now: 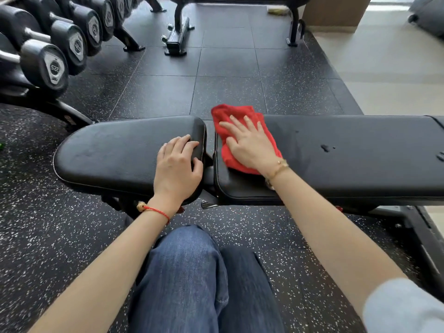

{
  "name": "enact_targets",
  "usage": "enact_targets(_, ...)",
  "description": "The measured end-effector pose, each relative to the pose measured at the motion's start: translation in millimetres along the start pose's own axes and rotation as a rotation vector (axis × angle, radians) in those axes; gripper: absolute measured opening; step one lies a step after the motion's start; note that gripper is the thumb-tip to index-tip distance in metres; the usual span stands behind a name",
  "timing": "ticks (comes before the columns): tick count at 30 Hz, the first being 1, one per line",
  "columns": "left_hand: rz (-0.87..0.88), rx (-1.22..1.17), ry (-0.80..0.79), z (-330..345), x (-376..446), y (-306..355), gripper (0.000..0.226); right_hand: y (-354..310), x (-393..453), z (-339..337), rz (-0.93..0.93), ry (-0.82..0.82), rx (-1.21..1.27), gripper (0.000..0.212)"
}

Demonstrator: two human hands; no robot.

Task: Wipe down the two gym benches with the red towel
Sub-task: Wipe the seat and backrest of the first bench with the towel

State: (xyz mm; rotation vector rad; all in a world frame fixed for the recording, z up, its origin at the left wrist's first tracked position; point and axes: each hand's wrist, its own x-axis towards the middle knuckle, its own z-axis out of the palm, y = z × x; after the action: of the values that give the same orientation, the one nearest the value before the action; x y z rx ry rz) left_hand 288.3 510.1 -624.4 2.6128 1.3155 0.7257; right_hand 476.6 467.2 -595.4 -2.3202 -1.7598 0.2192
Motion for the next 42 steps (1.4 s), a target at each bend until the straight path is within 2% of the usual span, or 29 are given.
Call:
enact_targets(3, -0.003, -0.006, 0.003, -1, 0, 0, 0.041, -6, 11, 1, 0.033, -0.011, -0.024, 0.05)
enact_targets(7, 0.0, -0.01, 0.017, 0, 1, 0, 0.041, -13, -50, 14, -0.135, 0.048, -0.034, 0.05)
enact_targets(10, -0.001, -0.017, 0.02, 1, 0, -1, 0.04, -2, -74, 11, -0.164, 0.053, 0.011, 0.053)
enact_targets(12, 0.001, -0.013, 0.018, 1, 0, -1, 0.04, 11, -56, 7, -0.126, 0.043, 0.0, 0.053)
enact_targets(16, 0.002, -0.013, 0.023, 1, 0, -1, 0.04, 28, 4, -5, 0.126, 0.026, -0.011, 0.054)
enact_targets(18, 0.002, -0.013, 0.025, 1, 0, -1, 0.04, 25, 9, -5, 0.167, 0.022, -0.019, 0.055)
enact_targets(25, 0.004, 0.007, 0.023, 3, 1, -2, 0.04, 30, -89, 3, -0.041, 0.087, 0.002, 0.057)
enact_targets(27, 0.012, 0.008, 0.025, 5, 0, -3, 0.04, 54, -90, -4, 0.014, 0.085, -0.022, 0.056)
enact_targets(30, 0.015, 0.02, 0.033, 7, 0, -2, 0.04, 88, -56, -21, 0.227, 0.073, -0.057, 0.055)
enact_targets(32, 0.012, 0.034, 0.036, 7, 1, -1, 0.04, 88, -33, -27, 0.313, 0.054, -0.054, 0.055)
enact_targets(35, 0.012, 0.035, 0.034, 7, 1, -1, 0.04, 58, -32, -15, 0.187, 0.057, -0.063, 0.055)
enact_targets(38, 0.011, 0.023, 0.038, 7, 1, -2, 0.04, 40, -70, -4, 0.014, 0.07, -0.024, 0.056)
enact_targets(40, 0.012, 0.015, 0.037, 7, 1, -3, 0.04, 52, -93, -5, -0.006, 0.08, -0.003, 0.056)
enact_targets(42, 0.012, 0.009, 0.034, 6, 0, -3, 0.04, 75, -102, -11, 0.062, 0.107, -0.02, 0.056)
